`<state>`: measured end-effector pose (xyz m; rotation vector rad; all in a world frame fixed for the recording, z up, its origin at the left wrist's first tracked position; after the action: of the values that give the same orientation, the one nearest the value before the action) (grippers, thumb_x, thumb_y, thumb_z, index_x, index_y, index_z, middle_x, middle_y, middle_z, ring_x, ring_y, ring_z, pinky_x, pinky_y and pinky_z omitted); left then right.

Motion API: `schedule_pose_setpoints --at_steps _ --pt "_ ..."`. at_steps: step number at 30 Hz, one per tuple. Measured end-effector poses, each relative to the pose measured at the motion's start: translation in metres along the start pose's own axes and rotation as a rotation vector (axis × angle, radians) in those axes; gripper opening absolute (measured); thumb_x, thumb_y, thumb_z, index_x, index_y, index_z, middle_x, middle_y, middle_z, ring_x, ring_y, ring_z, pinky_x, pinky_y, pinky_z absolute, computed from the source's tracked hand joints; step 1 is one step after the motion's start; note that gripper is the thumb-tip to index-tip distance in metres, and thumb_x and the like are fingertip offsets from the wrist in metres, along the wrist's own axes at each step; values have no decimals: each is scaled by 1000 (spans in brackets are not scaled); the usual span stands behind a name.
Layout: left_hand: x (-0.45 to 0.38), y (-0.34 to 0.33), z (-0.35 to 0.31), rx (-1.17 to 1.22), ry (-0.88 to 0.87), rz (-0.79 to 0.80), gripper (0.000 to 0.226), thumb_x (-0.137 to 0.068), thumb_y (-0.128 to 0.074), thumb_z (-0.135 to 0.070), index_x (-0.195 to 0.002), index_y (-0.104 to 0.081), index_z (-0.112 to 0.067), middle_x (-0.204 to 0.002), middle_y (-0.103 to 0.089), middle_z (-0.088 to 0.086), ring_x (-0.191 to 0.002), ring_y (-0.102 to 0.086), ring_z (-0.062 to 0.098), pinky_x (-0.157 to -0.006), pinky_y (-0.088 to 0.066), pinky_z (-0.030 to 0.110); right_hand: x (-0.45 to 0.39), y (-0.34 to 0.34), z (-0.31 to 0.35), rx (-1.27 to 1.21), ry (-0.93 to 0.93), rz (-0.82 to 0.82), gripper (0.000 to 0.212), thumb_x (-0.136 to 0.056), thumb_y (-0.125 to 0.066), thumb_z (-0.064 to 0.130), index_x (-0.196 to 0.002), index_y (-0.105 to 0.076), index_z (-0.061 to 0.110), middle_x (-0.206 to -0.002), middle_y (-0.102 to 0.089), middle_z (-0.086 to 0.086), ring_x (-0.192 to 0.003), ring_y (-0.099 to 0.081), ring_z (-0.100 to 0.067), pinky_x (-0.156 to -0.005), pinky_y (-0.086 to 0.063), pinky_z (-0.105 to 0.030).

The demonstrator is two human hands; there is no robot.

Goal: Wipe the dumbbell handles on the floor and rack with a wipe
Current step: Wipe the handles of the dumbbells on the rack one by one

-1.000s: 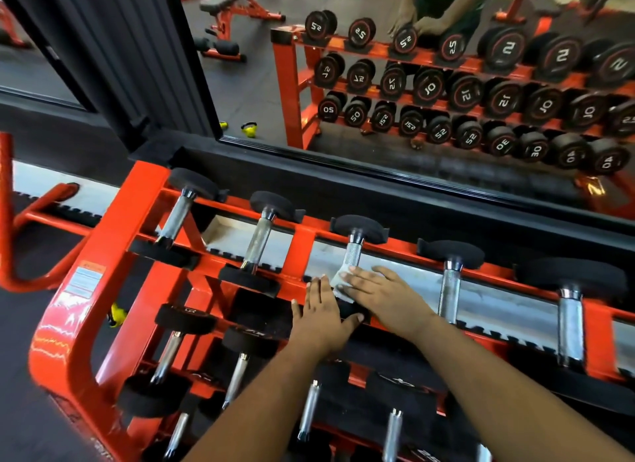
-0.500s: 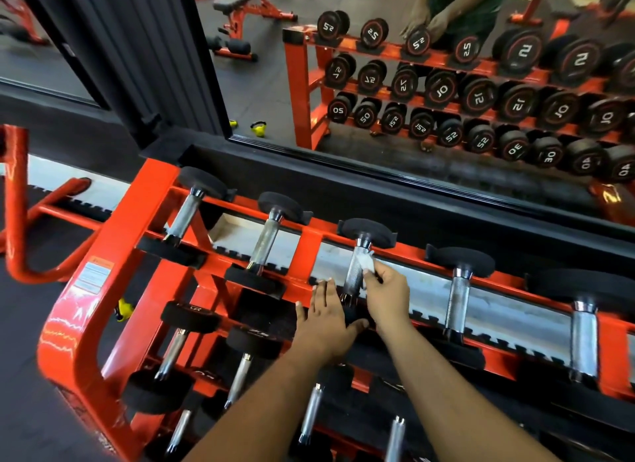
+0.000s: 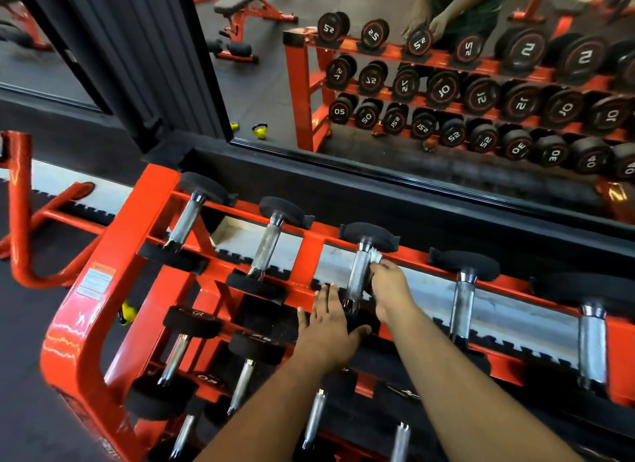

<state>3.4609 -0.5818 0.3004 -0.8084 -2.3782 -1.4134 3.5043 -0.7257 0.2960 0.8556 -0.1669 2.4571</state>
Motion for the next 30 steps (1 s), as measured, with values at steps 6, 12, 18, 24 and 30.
schedule_pose_setpoints --at_steps 6,12,18,24,30 --pt "2 3 -2 -21 -13 4 101 -98 -45 -64 -159 18 -15 -169 18 2 -155 17 17 -125 7 54 3 10 -5 -31 -62 73 19 -101 -48 14 -102 -67 14 -93 -73 -9 -82 -68 -21 -69 -52 -33" --pt "2 2 -1 -24 -15 7 101 -98 -44 -65 -159 18 -15 -169 18 2 -155 17 17 -125 8 54 10 -3 -4 -197 -166 229 32 -102 -53 33 -116 -72 12 -108 -77 -7 -105 -72 -21 -96 -54 -38" --pt "2 2 0 -21 -23 6 100 -98 -43 -65 -159 19 -15 -169 19 1 -154 20 15 -124 10 53 -4 -10 9 -270 -132 215 28 -95 -66 30 -115 -72 12 -108 -76 -10 -105 -72 -24 -100 -53 -42" --pt "2 1 0 -16 -27 17 102 -97 -42 -67 -158 20 -15 -168 20 2 -154 20 16 -124 11 53 -8 -3 6 -72 -145 308 34 -98 -63 38 -113 -71 10 -107 -76 -15 -100 -73 -29 -88 -58 -42" --pt "3 3 0 -15 -24 15 101 -97 -43 -66 -158 20 -15 -169 19 2 -154 19 16 -124 11 53 -5 -7 8 -153 -117 305 29 -97 -63 30 -119 -69 11 -110 -76 -12 -104 -72 -24 -86 -57 -39"
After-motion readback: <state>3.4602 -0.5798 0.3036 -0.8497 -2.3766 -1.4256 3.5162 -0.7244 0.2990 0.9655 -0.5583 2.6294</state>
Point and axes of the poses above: each hand's wrist, its own x-axis away from the middle knuckle, its own y-axis out of the back of the hand, z = x × y, the point moved 4 cm from there along -x, towards the middle knuckle
